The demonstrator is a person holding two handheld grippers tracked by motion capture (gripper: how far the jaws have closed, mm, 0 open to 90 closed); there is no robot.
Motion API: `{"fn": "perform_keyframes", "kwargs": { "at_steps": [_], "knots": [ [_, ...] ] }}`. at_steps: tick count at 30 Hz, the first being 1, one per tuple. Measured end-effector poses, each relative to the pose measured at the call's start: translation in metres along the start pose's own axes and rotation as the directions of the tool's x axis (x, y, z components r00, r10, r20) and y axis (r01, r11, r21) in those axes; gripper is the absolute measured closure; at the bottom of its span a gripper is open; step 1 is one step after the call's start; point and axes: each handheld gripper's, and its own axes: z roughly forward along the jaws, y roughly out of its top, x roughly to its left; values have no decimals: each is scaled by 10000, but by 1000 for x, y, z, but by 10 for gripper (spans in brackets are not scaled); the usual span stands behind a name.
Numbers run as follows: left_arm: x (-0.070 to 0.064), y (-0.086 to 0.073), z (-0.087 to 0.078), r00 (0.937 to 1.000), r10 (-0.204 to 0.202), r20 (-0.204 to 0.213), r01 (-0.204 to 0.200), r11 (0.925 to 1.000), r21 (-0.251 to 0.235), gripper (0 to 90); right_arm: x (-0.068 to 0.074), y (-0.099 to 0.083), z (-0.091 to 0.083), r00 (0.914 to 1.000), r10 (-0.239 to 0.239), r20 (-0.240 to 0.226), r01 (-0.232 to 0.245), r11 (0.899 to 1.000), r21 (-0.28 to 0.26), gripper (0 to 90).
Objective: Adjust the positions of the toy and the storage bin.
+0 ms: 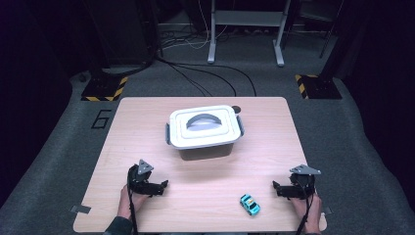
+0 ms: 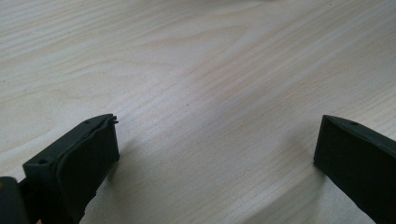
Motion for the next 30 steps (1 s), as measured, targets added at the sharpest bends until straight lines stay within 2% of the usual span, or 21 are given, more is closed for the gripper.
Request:
{"fn": "perform_keyframes", "kwargs": {
  "at_steps": [20, 26, 30],
  "knots": [
    [-1, 0, 0, 10000, -41, -18, 41, 10000, -55, 0, 0, 1, 1, 9998, -171, -135, 171, 9999, 21, 4],
    [-1, 3, -2, 9993, 368, 52, -368, 9993, 104, 0, 1, 1, 1, 9997, -158, -201, 159, 9999, 33, 4],
    [1, 7, -6, 9992, 387, 80, -387, 9993, -13, 0, 1, 1, 1, 9997, -161, -198, 162, 9999, 31, 4]
  ]
}}
